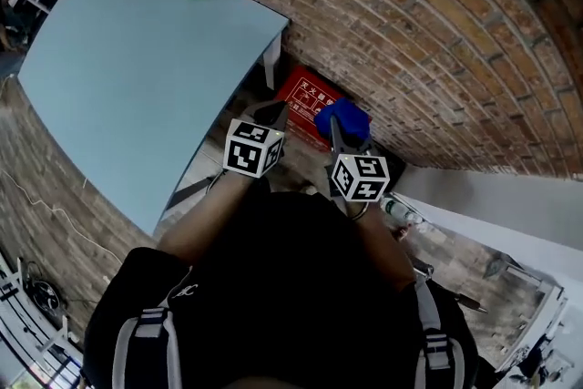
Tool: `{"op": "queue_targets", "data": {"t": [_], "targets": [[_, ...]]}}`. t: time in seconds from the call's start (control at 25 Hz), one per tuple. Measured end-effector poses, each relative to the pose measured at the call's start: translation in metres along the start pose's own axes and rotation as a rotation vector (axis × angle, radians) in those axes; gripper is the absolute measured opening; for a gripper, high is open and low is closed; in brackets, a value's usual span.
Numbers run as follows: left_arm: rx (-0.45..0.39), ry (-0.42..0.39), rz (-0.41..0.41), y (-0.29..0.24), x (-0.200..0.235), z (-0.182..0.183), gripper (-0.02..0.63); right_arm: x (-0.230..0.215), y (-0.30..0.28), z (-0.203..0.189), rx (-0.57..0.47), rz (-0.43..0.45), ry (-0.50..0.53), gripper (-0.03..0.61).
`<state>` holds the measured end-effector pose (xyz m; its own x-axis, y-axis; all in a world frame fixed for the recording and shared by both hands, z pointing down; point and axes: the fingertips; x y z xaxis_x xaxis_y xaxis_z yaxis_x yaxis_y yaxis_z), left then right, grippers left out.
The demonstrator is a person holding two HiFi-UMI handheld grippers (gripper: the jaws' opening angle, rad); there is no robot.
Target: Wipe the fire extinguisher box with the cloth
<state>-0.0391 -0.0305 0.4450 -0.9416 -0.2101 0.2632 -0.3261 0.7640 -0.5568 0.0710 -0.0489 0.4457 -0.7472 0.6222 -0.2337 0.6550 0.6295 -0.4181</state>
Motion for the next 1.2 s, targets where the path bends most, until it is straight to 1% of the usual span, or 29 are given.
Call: {"op": "queue_targets", "data": {"t": [0.2,0.36,0.56,0.72,0.84,1.2], "targets": [[0.032,-0.024,-0.080,-0.009,0.037,0.010,-0.003,0.014,-0.032,-0.010,0.050,-0.061,0.006,0.046],[0.049,-0.032,-0.114,-0.010,0.058,0.015,-0.003,0.023,-0.042,-0.006,0.045,-0.104,0.000,0.046],[0.058,-0.019,-0.126,-0.013,0.061,0.014,-0.003,0.023,-0.068,-0.009,0.081,-0.079,-0.005,0.046],[0.082,-0.004,-0.105,-0.009,0.065,0.005,-0.002,0.013,-0.098,-0.021,0.117,-0.046,0.045,0.046],[0.097,0.032,-0.074,-0.009,0.070,-0.005,-0.003,0.002,-0.127,-0.040,0.168,-0.007,0.083,0.046],[0.123,0.150,0.081,-0.009,0.088,-0.030,-0.003,-0.044,-0.229,-0.103,0.330,0.065,0.094,0.046]]}}
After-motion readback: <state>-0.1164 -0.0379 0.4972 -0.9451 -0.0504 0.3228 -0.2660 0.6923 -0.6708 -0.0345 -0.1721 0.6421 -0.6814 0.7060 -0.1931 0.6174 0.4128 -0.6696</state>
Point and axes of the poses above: the fingertips, and each gripper's own axes: y backward along the fingers, x to its left, z out of its top, and after that the axes turned 1 degree about z, right-handed
